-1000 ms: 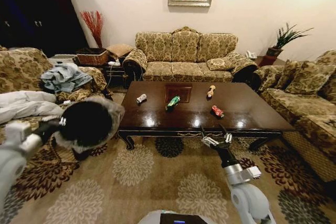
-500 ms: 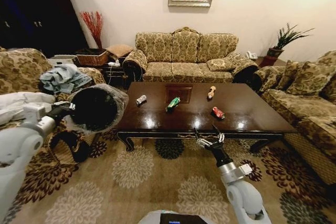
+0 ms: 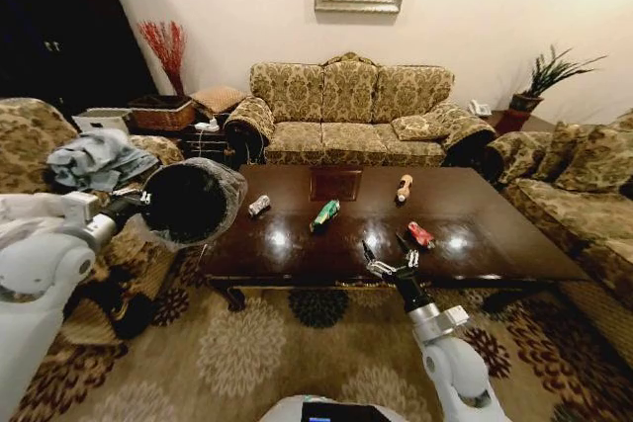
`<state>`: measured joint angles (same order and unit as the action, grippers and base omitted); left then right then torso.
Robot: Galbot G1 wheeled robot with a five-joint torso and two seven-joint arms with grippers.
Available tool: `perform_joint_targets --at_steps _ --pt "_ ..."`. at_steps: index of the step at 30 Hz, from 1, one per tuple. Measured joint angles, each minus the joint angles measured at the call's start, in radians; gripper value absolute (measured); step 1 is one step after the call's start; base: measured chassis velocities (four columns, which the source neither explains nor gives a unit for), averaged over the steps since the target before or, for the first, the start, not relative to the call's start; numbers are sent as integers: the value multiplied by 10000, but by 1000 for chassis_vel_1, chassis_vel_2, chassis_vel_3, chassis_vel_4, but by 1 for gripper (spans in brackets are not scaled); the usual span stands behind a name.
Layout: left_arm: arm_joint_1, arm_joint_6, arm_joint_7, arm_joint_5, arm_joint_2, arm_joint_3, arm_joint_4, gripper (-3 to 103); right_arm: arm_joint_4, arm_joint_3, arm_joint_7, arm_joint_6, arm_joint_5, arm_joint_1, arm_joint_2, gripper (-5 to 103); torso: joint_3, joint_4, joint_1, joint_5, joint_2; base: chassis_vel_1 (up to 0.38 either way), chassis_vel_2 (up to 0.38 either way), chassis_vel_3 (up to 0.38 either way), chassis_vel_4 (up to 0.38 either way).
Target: Move to the front of the table and place the trash on the table into the trash bin.
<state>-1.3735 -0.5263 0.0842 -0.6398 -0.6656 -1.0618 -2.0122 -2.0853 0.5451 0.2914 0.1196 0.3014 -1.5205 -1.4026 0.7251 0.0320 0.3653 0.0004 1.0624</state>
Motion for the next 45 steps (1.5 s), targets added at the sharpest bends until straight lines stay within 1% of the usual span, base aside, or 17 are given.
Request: perform_joint_targets --at_steps 2,7,10,13,14,17,23,29,30,33,36,39,40,42,43,44,45 --pt "-52 0 -2 -35 44 -88 -1 0 60 -71 92 112 20 43 -7 100 1 -2 6 -9 -1 -309 285 344 -301" --pt "-118 0 -24 -97 129 -234 3 0 183 -84 416 241 -31 122 -50 100 5 2 15 -2 -6 -182 171 191 -182" --pt "-186 10 -31 -149 184 -324 -3 0 235 -158 446 300 -39 173 -67 100 4 -8 9 -3 -5 0 0 0 0" --pt "-206 21 -30 -157 184 -327 -12 0 253 -199 451 308 -43 186 -69 100 -6 -2 -14 -6 0 0 0 0 0" --pt "-209 24 -30 -156 183 -329 -22 0 263 -207 452 309 -43 197 -66 100 -12 5 -24 -4 8 136 0 -83 -29" --pt "-221 32 -29 -157 174 -326 -36 0 298 -225 453 310 -43 242 -57 100 -10 7 -23 -3 9 149 8 -114 -8" --pt "-235 31 -21 -168 208 -317 -35 0 353 -291 451 310 -44 313 -63 100 -2 1 -4 -6 3 157 115 -142 -114" --pt "-214 33 -8 -170 219 -178 -35 0 446 -396 404 310 -66 346 -74 100 0 -1 0 -3 0 178 219 -185 -273" --pt "-198 34 -5 -168 217 -139 -34 0 471 -427 325 305 -66 374 -58 100 0 -4 1 -8 0 199 245 -240 -288" --pt "-170 48 -1 -159 185 -66 -22 0 528 -549 19 234 -52 463 -20 100 -1 0 -2 -1 1 230 238 -237 -260" --pt "-163 49 -3 -149 156 -37 0 0 608 -718 -215 65 50 621 45 100 -1 5 -2 -14 0 182 150 -171 -99" --pt "-128 49 -18 -147 144 -11 69 0 988 -1256 -920 -375 176 1245 210 100 -3 6 -6 -14 2 77 29 -60 -32" --pt "-128 49 -18 -147 144 -11 69 0 988 -1256 -920 -375 176 1245 210 100 -3 6 -6 -14 2 0 0 0 0" --pt "-141 50 -27 -162 168 13 87 0 1352 -1808 -1732 -1257 328 1946 233 100 -3 4 -7 1 2 0 0 0 0" --pt "-156 50 -27 -167 174 25 84 0 1506 -2016 -2021 -1502 413 2208 206 100 -2 1 -6 6 2 0 0 0 0" --pt "-156 50 -27 -167 174 25 84 0 1506 -2016 -2021 -1502 413 2208 206 100 -2 1 -6 6 2 0 0 0 0" --pt "-186 50 -26 -172 178 37 52 0 1756 -2457 -2550 -1886 582 2634 113 100 0 -7 -2 9 0 -53 -58 41 35"
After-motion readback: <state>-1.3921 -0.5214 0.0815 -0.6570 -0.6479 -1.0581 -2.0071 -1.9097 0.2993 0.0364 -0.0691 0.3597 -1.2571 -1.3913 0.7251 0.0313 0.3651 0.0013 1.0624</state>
